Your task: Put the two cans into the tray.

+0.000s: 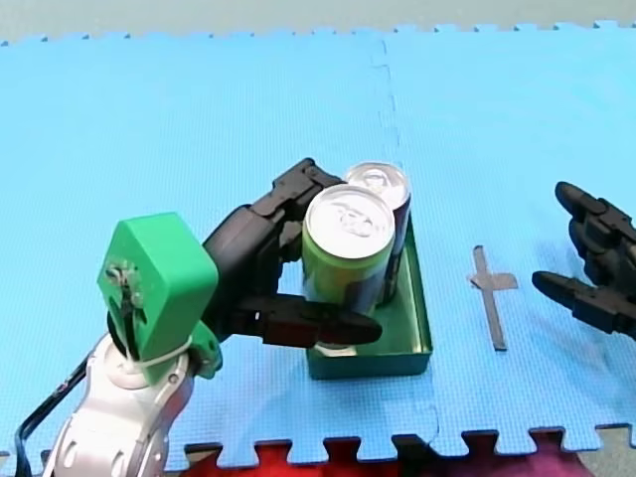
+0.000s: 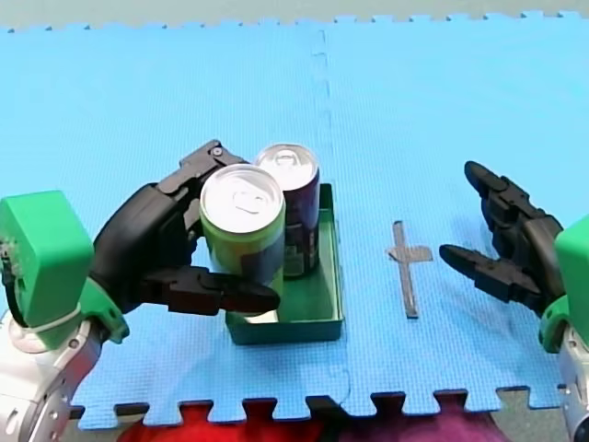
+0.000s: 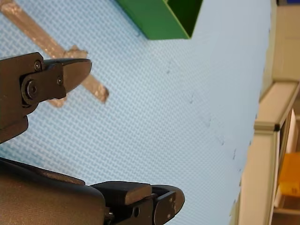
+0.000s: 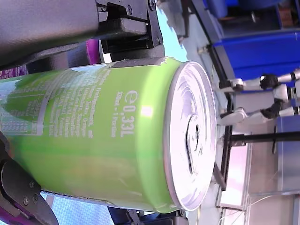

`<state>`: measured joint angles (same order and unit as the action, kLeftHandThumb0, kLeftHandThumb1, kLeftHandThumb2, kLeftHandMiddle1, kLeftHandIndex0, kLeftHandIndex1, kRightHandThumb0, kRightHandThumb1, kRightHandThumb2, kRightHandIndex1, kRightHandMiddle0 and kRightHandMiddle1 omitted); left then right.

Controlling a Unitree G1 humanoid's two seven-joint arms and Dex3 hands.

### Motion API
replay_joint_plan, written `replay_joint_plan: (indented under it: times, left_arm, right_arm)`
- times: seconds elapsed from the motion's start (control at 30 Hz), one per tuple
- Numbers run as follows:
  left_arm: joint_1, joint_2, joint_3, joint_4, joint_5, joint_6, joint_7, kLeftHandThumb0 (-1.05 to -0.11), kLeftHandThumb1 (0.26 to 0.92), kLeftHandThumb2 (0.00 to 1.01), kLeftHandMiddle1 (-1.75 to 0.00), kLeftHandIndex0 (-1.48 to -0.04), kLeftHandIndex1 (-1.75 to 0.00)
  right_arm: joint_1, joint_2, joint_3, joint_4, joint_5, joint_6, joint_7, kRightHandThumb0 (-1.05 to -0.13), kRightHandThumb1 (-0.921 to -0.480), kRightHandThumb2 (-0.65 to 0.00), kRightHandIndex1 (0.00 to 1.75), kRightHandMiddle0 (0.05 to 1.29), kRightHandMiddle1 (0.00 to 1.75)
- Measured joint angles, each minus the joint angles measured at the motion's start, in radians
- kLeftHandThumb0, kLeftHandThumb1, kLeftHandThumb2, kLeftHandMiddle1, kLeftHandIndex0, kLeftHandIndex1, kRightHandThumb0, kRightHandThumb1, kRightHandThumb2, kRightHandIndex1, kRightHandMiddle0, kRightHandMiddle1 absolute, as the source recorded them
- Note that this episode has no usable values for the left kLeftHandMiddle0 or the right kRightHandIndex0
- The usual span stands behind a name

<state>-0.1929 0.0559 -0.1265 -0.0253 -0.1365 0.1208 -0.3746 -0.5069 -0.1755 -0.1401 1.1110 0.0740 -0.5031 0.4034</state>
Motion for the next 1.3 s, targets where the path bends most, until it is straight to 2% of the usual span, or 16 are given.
replay_joint_plan:
  times: [0.4,0.73,0.87,1.3]
  left_arm:
    - [-0.002,0.002,-0.002,0.011,0.005,-0.005,0.003,-0.716,0.921,0.15,-1.75,-0.29,-1.55]
    - [-0.036,-0.015,-0.003,0.103,0.016,-0.055,0.008,-0.725,0.921,0.17,-1.75,-0.30,-1.54]
    - [-0.039,-0.019,-0.003,0.133,0.017,-0.080,0.006,-0.734,0.921,0.18,-1.75,-0.30,-1.54]
    - [-0.042,-0.020,-0.011,0.178,0.054,-0.098,0.022,-0.760,0.921,0.20,-1.75,-0.29,-1.55]
  right_arm:
    - [0.000,-0.001,0.004,0.000,-0.002,0.000,0.000,-1.048,-0.921,-0.117,0.00,0.25,0.00]
    - [0.002,0.000,0.008,-0.002,-0.003,0.000,0.000,-1.048,-0.921,-0.122,0.00,0.24,0.00]
    - [0.005,0.000,0.008,-0.005,-0.003,0.001,0.000,-1.048,-0.921,-0.124,0.00,0.24,0.00]
    - [0.010,0.000,0.008,-0.015,0.000,0.006,0.004,-1.048,-0.921,-0.126,0.00,0.25,0.00]
